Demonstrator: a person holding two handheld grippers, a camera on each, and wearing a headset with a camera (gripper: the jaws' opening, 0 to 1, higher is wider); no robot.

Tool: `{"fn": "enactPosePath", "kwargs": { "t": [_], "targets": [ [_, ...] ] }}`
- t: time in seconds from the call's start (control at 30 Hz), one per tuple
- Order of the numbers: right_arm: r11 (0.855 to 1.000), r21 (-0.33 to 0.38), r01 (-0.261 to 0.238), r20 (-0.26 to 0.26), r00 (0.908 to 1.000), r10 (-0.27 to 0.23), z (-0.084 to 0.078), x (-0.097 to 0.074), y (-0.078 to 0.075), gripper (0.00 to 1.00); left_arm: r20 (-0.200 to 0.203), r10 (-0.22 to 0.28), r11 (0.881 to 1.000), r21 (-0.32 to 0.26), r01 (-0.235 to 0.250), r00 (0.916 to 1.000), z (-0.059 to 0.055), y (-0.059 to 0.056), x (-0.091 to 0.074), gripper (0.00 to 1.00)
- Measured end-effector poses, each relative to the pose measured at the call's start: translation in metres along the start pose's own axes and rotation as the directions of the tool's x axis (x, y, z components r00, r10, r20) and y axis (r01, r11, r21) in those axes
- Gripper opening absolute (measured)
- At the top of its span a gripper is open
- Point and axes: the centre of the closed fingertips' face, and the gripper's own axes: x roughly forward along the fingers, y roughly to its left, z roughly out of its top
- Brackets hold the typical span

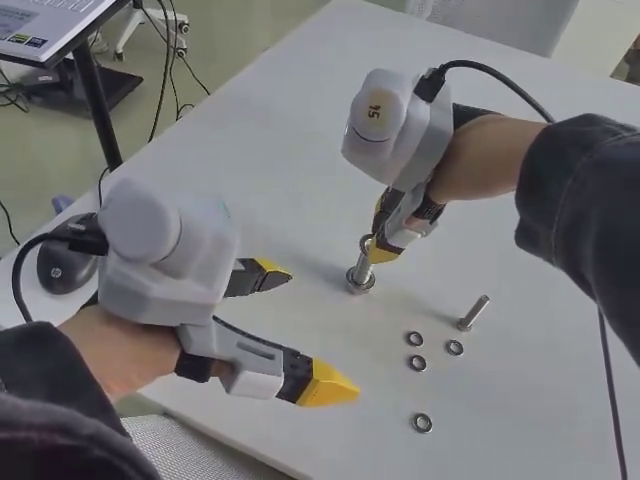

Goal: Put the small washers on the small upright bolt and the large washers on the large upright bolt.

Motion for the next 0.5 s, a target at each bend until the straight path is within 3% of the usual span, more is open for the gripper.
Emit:
{"fn": "enactPosePath", "kwargs": {
  "t": [0.5],
  "targets": [
    [1.0, 0.006, -0.016, -0.012, 0.9998, 0.016, -0.0014, 0.0092, -0.0011, 0.23, 0.005, 0.013, 1.0, 0.003, -0.013, 0.9999, 0.0011, 0.0067, -0.0024, 0.89]
  ]
}}
